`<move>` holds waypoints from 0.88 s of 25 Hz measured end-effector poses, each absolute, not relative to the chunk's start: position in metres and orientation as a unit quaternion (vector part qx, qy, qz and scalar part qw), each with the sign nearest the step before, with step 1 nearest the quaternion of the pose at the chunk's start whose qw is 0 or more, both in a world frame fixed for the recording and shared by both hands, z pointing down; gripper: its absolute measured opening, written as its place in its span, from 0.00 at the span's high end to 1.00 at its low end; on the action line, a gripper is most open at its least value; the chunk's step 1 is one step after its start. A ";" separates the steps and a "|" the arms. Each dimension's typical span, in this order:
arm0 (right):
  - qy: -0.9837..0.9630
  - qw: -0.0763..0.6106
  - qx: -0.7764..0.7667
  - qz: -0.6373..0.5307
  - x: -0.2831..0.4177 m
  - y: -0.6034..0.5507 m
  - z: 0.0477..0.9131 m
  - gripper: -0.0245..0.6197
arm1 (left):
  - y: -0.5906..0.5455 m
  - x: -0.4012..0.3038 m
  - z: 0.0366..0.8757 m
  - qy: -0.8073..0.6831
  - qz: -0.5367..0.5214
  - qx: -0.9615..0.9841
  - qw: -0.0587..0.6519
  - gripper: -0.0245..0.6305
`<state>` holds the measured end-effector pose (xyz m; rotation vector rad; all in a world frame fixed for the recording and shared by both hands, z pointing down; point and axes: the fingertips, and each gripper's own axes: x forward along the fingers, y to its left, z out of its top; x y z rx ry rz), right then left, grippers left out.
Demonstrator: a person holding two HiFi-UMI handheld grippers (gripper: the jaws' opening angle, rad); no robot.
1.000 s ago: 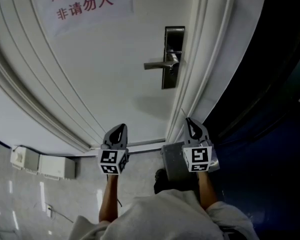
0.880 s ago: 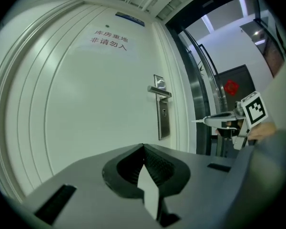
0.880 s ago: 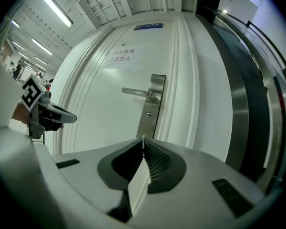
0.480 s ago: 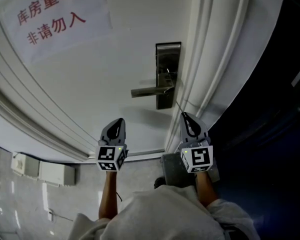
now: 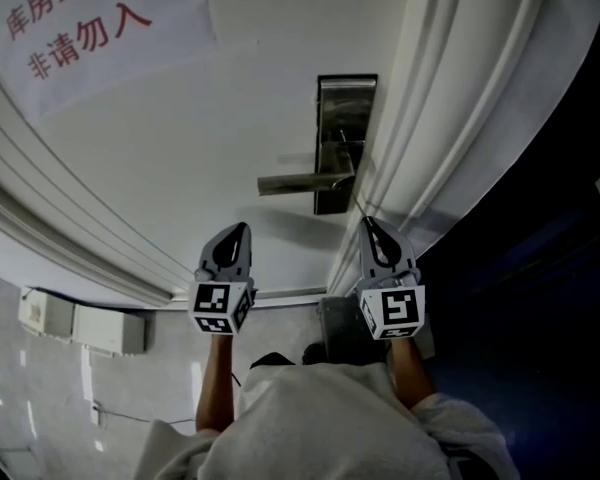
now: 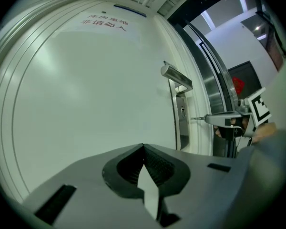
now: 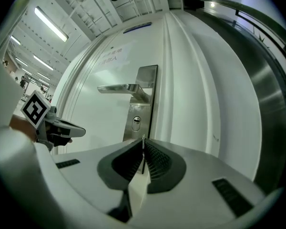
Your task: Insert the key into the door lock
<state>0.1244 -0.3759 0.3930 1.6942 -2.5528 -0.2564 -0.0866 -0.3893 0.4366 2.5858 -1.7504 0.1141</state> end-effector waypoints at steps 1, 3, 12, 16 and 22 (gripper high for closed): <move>-0.829 0.036 0.553 -0.082 0.125 -0.376 0.395 0.92 | -0.390 -0.087 0.436 -0.559 0.036 0.828 0.008 0.94; -0.825 0.039 0.558 -0.078 0.126 -0.374 0.398 0.92 | -0.390 -0.088 0.436 -0.555 0.035 0.831 0.007 0.94; -0.808 0.051 0.582 -0.077 0.117 -0.364 0.397 0.92 | -0.389 -0.096 0.431 -0.527 0.036 0.849 0.010 0.94; -0.806 0.054 0.584 -0.078 0.110 -0.360 0.395 0.92 | -0.386 -0.099 0.428 -0.520 0.033 0.853 0.005 0.94; -0.802 0.062 0.586 -0.101 0.104 -0.362 0.380 0.91 | -0.387 -0.103 0.427 -0.515 0.031 0.857 0.006 0.94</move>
